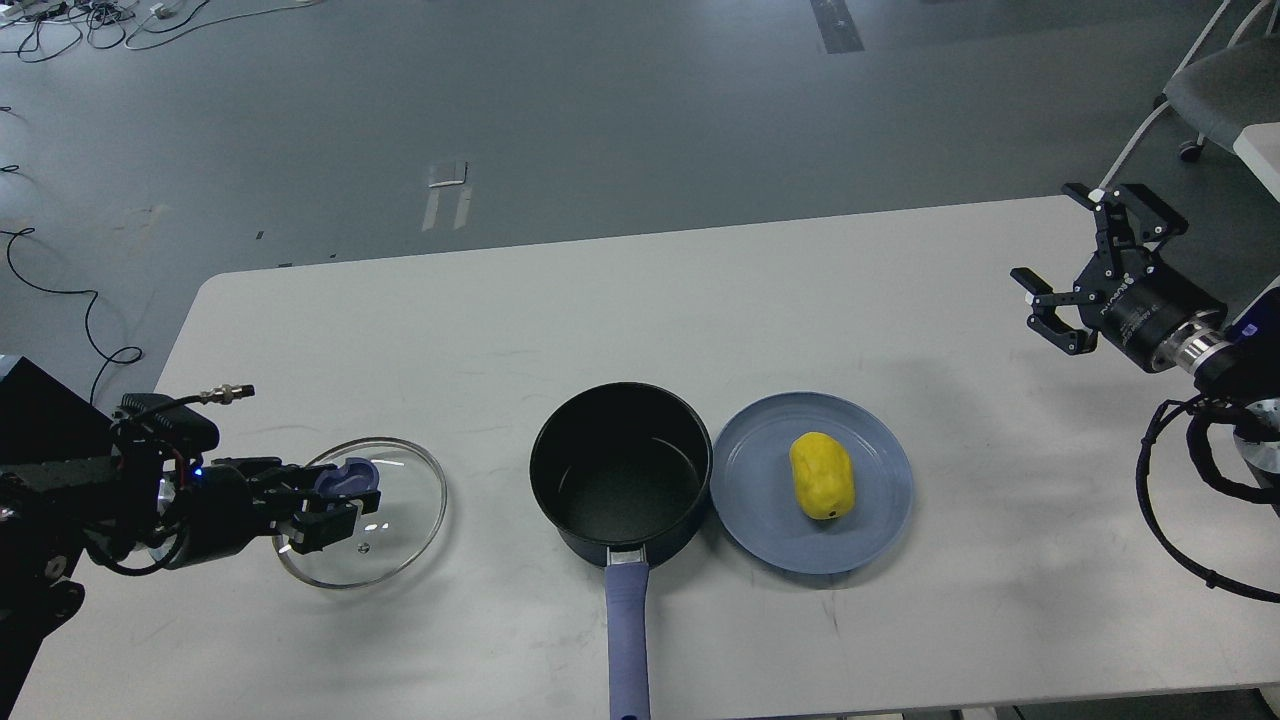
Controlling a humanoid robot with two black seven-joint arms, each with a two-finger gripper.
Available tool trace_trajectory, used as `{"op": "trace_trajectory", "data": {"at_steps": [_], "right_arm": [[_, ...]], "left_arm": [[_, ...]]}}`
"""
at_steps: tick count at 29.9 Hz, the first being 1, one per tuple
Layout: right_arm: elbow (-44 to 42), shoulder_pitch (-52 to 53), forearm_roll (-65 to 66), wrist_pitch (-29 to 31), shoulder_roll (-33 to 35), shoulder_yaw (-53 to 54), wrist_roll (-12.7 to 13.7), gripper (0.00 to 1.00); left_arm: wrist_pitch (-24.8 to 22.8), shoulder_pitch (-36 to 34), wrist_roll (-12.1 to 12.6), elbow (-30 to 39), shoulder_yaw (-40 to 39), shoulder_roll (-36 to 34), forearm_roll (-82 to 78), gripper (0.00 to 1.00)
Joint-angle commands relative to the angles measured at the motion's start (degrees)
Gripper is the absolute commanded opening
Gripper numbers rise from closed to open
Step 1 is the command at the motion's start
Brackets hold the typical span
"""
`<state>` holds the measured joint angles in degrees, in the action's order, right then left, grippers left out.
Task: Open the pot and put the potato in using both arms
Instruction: 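Lift the glass lid off the saucepan and carry it aside, then lower the lid onto the table, release it, raise the left gripper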
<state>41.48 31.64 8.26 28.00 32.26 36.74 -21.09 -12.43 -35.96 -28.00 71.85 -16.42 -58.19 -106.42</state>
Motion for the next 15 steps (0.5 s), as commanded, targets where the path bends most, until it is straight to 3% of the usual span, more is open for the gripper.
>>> {"op": "trace_trajectory", "data": {"at_steps": [1,15], "right_arm": [[-0.1,0.0,0.1,0.0,0.0,0.0,0.0,1.0],[-0.1,-0.1,0.0,0.0,0.0,-0.1,0.0,1.0]], "left_arm": [[0.7,0.1,0.0,-0.8,-0.1,1.1,0.0,0.41],[1.2,0.2,0.0,-3.6,-0.6,5.0,-0.1,0.47]]}}
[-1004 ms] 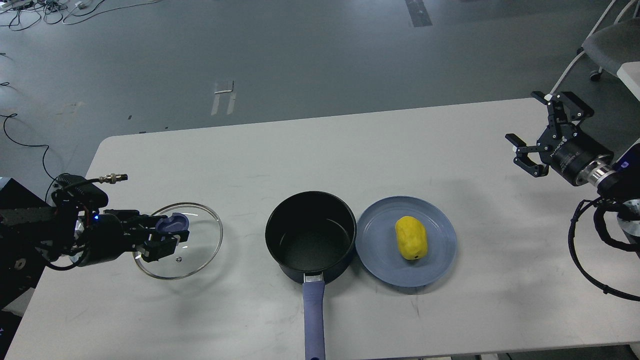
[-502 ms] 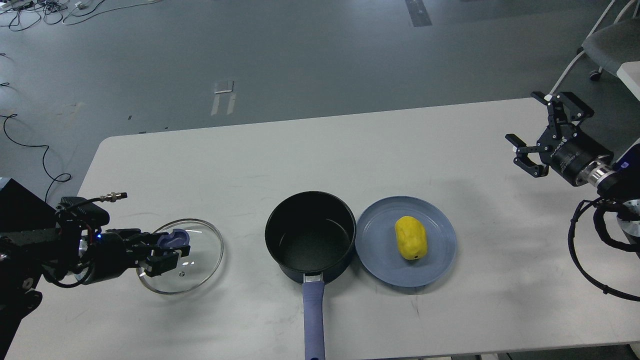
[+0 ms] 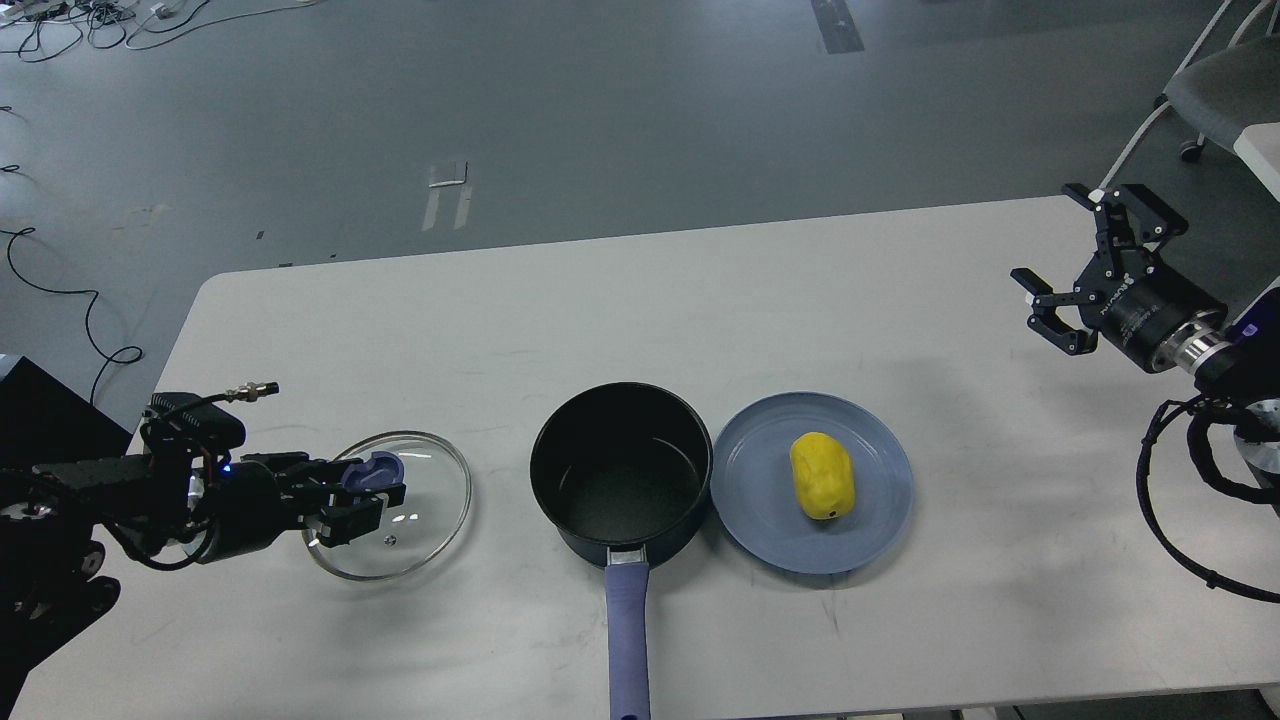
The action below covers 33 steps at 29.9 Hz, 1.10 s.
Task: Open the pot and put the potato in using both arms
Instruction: 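Lower the lid onto the table, release it, raise the left gripper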
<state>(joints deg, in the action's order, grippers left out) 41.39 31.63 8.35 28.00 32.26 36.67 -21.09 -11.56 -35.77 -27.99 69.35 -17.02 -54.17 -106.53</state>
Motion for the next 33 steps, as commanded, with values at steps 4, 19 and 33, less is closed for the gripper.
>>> {"op": "trace_trajectory", "data": {"at_steps": [4,19,33], "right_arm": [[0.0,-0.2,0.0,0.0,0.1,0.0,0.0,1.0],[0.1,-0.4,-0.1,0.0,0.6,0.0,0.0,1.0],[0.4,-0.4,-0.1,0.0,2.0,0.0,0.0,1.0]], "left_arm": [[0.3,0.0,0.0,-1.3,0.0,1.3,0.0,0.51],[0.3,0.0,0.0,-2.8,0.0,2.6,0.2,0.96],[-9.2,-5.3,0.0,5.3,-6.0,-3.1,27.5,0.98]]}}
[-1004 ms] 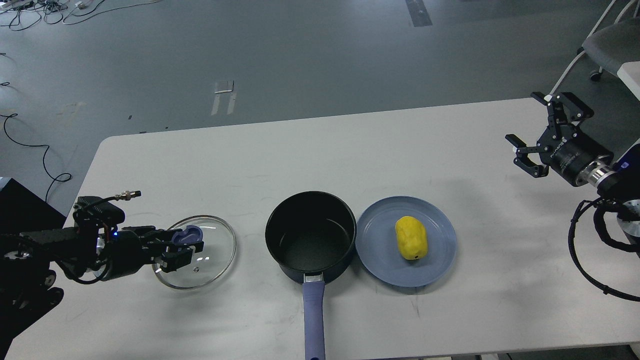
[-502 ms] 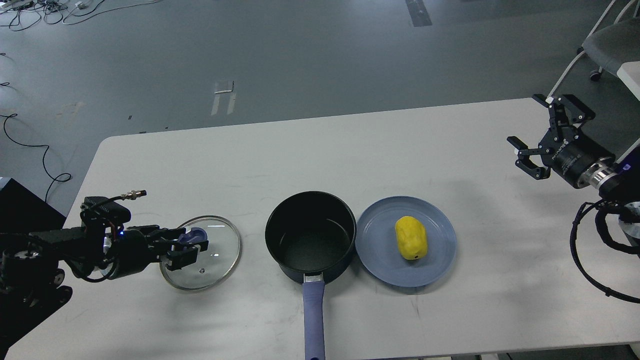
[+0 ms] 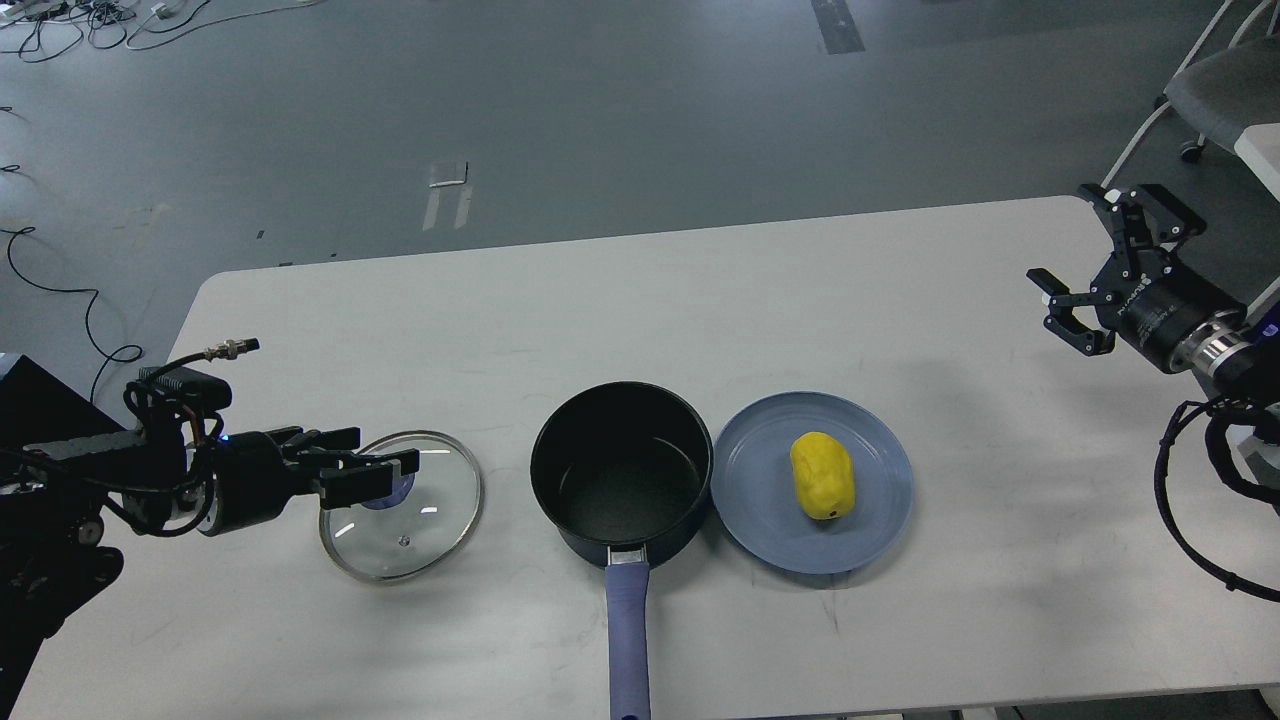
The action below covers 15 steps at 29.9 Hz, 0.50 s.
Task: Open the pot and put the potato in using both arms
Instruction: 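Lower the lid onto the table, release it, raise the left gripper, then reach the right gripper down toward the yellow potato on the plate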
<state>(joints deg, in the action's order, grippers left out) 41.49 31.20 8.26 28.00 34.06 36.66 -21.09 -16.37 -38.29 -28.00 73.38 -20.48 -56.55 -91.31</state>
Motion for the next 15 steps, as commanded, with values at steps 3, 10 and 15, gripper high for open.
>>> {"op": "trace_trajectory", "data": {"at_steps": [3,10,15], "right_arm": [[1.8,0.8,0.8,0.0,1.6,-0.3,0.0,1.0],[15.4,5.7,15.2,0.0,10.4,-0.8,0.0,1.0],[27.7,12.4,31.7,0.0,17.9,-4.8,0.0,1.0]], "left_arm": [[-6.8,-5.7,0.0,1.0,-3.0,-0.7,25.7,0.98],[-8.4,-8.1,0.0,0.8,-3.0,-0.3,35.4,0.98],[-8.3,-8.1,0.0,0.8,-3.3,1.8,35.5,0.98]]}}
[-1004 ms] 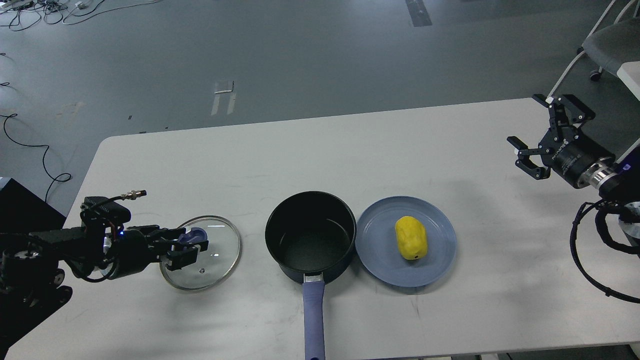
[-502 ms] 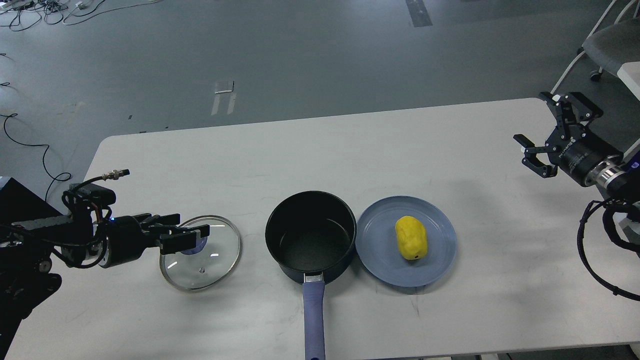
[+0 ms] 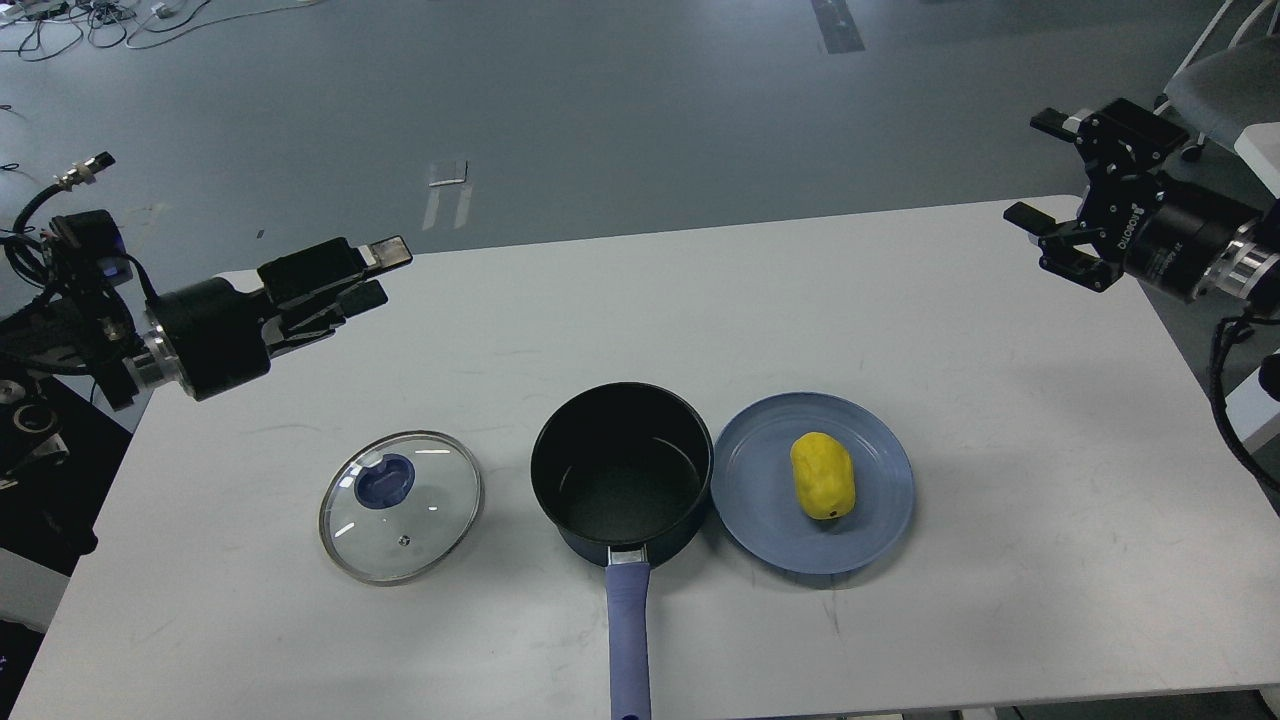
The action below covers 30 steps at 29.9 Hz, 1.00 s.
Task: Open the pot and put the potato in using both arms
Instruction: 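Reach the right gripper down toward the yellow potato on the plate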
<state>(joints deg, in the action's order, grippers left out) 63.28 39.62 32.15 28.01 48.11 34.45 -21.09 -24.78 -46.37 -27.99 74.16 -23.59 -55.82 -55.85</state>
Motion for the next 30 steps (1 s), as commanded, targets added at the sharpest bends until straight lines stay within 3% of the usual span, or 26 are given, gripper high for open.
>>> {"op": "trace_trajectory", "data": {"at_steps": [1,3,6,13,21,30], "right_arm": [[7.7,7.0,10.5,0.0,5.0,-5.6,0.0,1.0],[8.5,11.1,12.4,0.0,5.3,-9.7,0.0,1.0],[8.6,23.9,14.8,0.0,4.5,-24.3,0.0,1.0],[8.3,46.4,14.9,0.0,-6.6,-51.7,0.1,1.0],[8.3,53.9,15.7,0.0,-16.7,-68.4,0.1,1.0],[6.4,51.6,22.8,0.0,-20.5,-74.3,-0.1,1.0]], "left_arm": [[0.1,0.0,0.0,0.0,-0.3,1.5,0.0,0.98],[0.1,-0.1,0.0,0.0,-0.4,2.0,0.0,0.98],[0.1,-0.6,0.0,0.0,-0.4,3.3,0.0,0.98],[0.3,-0.7,0.0,-0.6,-2.1,6.4,-0.2,0.98],[0.3,-0.7,0.0,-0.6,-2.3,7.0,-0.3,0.98],[0.2,-0.8,0.0,-0.6,-2.9,7.0,-0.3,0.98]]}}
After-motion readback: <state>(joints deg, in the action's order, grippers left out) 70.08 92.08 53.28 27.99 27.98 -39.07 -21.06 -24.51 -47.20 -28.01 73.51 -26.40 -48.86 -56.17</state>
